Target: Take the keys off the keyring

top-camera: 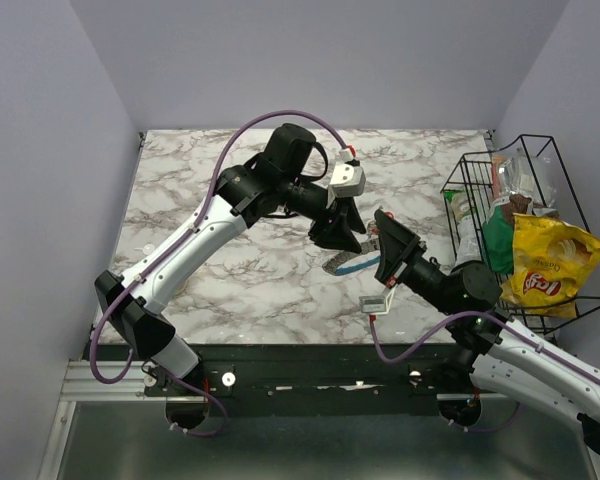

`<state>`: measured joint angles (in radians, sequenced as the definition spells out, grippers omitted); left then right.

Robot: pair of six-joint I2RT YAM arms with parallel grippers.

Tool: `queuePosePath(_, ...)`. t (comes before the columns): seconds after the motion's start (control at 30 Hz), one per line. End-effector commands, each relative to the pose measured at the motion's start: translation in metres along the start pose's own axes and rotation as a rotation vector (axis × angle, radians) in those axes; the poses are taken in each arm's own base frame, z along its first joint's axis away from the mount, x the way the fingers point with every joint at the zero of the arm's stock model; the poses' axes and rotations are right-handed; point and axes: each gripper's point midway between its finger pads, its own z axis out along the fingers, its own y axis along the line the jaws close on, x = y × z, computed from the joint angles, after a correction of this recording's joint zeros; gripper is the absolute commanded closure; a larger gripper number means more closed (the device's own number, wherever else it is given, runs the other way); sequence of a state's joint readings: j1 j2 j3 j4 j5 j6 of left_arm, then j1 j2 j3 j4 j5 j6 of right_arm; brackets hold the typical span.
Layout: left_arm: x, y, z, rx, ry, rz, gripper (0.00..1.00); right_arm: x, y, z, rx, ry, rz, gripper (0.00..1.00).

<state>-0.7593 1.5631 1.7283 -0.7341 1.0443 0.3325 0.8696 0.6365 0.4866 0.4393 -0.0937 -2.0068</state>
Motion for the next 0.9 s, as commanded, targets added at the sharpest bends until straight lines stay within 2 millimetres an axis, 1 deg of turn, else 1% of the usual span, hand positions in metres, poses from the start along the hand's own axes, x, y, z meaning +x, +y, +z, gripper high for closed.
queuePosePath(0.0,-0.012,0.008,0.000,-0.048,-0.002,0.047,0.44,0.007,-0.045,-0.006,0.038,0.064,-0.570,0.99)
queuePosePath(0.17,-0.023,0.014,-0.005,-0.089,-0.006,0.090,0.44,0.008,-0.047,-0.007,0.044,0.066,-0.564,0.99)
queuePosePath(0.3,-0.026,0.012,-0.005,-0.072,-0.009,0.108,0.43,0.008,-0.047,-0.008,0.044,0.069,-0.560,0.99)
queuePosePath(0.4,-0.024,0.008,-0.001,-0.036,-0.014,0.096,0.45,0.009,-0.048,-0.008,0.046,0.071,-0.560,0.99)
queuePosePath(0.53,-0.010,0.003,0.007,0.011,0.007,0.070,0.47,0.013,-0.052,-0.008,0.050,0.084,-0.551,0.99)
queuePosePath(0.63,-0.003,0.004,0.010,0.011,0.022,0.056,0.48,0.015,-0.055,-0.008,0.051,0.091,-0.546,0.99)
queuePosePath(0.77,-0.006,0.006,0.010,0.003,0.018,0.059,0.49,0.016,-0.058,-0.009,0.060,0.096,-0.547,0.99)
queuePosePath(0.83,-0.009,0.007,0.011,0.003,0.013,0.060,0.51,0.017,-0.058,-0.009,0.057,0.096,-0.547,0.99)
queuePosePath(0.87,-0.011,0.006,0.011,0.008,0.007,0.061,0.55,0.016,-0.058,-0.009,0.057,0.096,-0.547,0.99)
